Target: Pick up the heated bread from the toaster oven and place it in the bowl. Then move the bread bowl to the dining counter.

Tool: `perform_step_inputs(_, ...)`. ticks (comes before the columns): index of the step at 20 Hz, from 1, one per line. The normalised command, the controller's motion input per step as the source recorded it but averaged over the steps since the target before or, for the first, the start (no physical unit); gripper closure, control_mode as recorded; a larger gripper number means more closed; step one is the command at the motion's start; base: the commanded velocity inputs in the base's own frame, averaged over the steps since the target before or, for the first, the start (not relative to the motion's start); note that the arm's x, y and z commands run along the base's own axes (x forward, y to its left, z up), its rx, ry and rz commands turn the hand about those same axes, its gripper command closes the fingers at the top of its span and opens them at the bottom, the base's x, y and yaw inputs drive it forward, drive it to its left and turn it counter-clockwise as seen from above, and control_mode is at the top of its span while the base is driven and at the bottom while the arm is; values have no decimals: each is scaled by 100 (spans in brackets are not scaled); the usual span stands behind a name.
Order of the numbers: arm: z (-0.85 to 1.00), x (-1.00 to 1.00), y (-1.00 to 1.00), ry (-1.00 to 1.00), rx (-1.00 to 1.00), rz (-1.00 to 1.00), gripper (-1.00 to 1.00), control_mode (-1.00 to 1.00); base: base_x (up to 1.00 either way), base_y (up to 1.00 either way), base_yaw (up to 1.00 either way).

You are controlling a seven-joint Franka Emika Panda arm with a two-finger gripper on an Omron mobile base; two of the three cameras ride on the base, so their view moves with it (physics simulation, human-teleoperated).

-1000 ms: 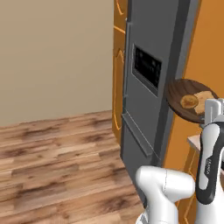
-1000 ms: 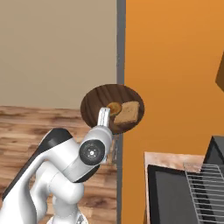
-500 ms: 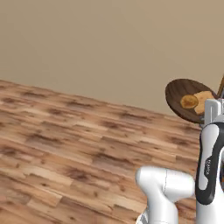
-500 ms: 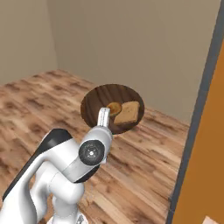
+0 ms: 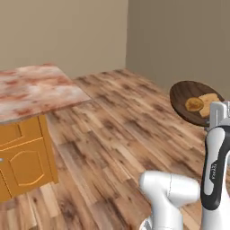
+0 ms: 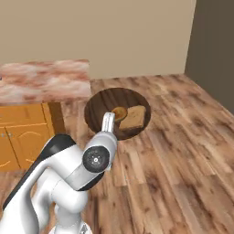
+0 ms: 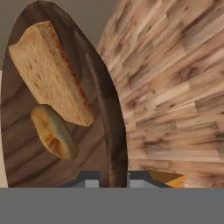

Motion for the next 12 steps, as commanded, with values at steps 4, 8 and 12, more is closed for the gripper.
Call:
perform_step_inputs(4, 0, 0, 0, 0, 0, 0, 100, 100, 24, 49, 85)
perform_step_inputs(8, 0, 0, 0, 0, 0, 0, 100, 100, 85, 70, 63)
perform_step_inputs(12, 0, 0, 0, 0, 0, 0, 100, 100, 100, 65, 48)
